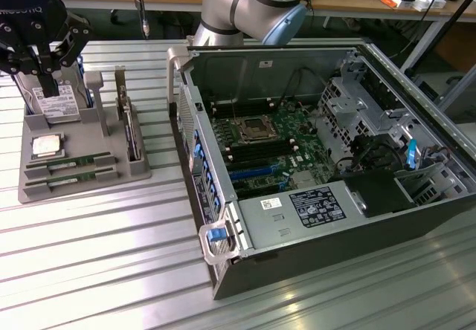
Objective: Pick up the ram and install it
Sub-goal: 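Pick up the ram and move it above insertion slot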
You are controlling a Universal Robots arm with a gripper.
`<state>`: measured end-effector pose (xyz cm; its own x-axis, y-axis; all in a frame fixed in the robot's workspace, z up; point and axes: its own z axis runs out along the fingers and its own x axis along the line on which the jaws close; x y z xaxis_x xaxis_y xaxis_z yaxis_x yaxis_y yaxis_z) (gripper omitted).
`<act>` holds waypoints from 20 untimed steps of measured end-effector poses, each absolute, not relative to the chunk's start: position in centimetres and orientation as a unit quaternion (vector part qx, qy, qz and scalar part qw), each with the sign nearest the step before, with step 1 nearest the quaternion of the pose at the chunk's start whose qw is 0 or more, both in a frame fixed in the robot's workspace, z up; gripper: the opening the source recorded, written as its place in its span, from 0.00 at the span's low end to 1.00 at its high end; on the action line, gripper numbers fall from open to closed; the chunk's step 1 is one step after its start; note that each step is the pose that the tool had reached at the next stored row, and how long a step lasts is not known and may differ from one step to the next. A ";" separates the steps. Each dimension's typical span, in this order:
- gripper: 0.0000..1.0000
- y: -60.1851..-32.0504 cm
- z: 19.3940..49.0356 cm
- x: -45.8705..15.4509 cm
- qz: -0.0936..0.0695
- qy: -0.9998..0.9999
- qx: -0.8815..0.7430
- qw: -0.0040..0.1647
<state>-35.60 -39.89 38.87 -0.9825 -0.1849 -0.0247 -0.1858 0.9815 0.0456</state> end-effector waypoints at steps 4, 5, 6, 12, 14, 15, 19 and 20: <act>0.10 -39.9 38.9 -35.6 0.024 0.994 -0.109 0.010; 0.10 -39.9 38.9 -35.6 0.024 0.993 -0.112 0.010; 0.10 -39.9 38.9 -35.6 0.024 0.993 -0.114 0.010; 0.10 -39.9 38.9 -35.6 0.024 0.992 -0.125 0.009; 0.10 -39.9 38.9 -35.6 0.024 0.991 -0.129 0.009; 0.10 -39.9 38.9 -35.6 0.024 0.991 -0.131 0.009; 0.10 -39.9 38.9 -35.6 0.024 0.990 -0.139 0.009; 0.10 -39.9 38.9 -35.6 0.024 0.990 -0.139 0.009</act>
<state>-35.60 -39.89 38.88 -0.9609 -0.2756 -0.0247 -0.2765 0.9599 0.0456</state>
